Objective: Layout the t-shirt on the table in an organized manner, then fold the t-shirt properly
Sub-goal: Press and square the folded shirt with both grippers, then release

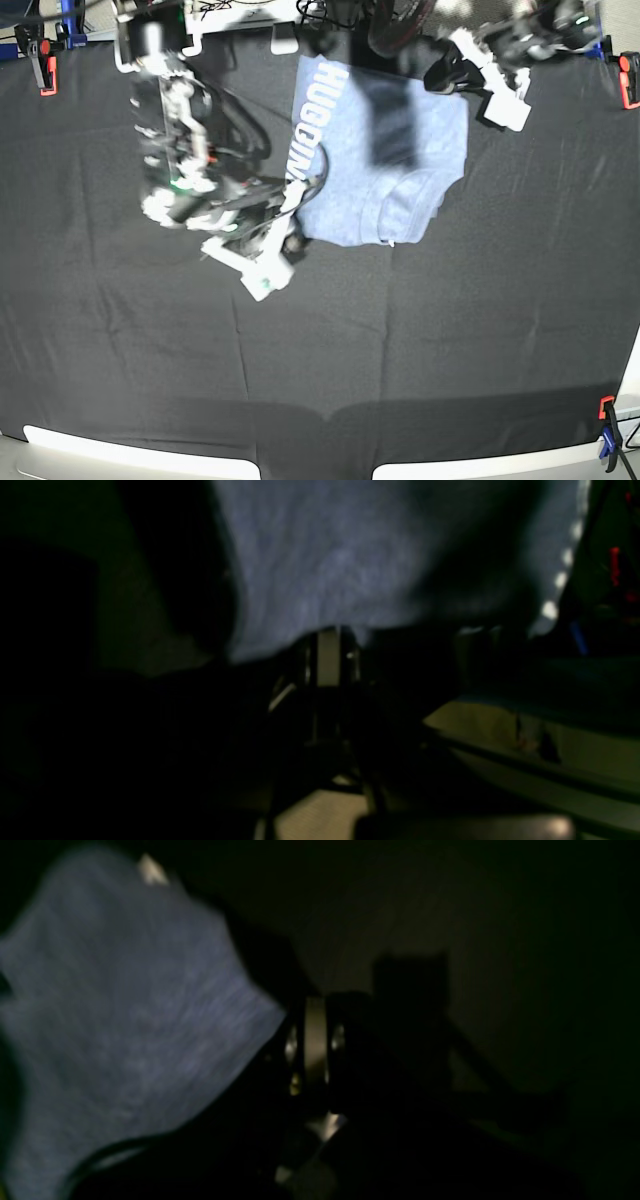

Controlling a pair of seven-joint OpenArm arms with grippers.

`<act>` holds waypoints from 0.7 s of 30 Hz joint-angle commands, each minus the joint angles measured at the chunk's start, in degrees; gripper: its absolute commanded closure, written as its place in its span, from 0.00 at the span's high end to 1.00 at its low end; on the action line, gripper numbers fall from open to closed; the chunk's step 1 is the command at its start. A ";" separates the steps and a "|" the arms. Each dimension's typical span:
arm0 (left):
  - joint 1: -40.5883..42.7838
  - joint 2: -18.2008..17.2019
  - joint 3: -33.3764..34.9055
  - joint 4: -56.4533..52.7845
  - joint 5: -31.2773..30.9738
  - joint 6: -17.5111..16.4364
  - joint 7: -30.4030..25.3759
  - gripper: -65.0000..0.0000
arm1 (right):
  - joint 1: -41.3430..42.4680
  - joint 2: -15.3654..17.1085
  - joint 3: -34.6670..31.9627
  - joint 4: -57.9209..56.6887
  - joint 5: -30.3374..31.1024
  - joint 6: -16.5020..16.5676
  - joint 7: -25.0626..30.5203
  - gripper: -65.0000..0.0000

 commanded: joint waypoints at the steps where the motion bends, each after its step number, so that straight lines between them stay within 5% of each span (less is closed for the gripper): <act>1: -1.36 -0.28 -0.26 0.17 0.98 1.07 -0.94 0.00 | 0.94 0.04 0.02 1.09 0.48 0.20 1.36 0.00; 11: -10.71 -1.40 -0.31 -10.32 15.39 8.22 -8.44 0.00 | -1.29 0.07 -0.02 2.16 0.90 0.17 -0.90 0.00; 21: -22.40 -5.70 -0.31 -16.96 16.24 8.33 -12.87 0.00 | -14.05 -0.31 -0.13 13.81 0.94 -0.20 0.57 0.00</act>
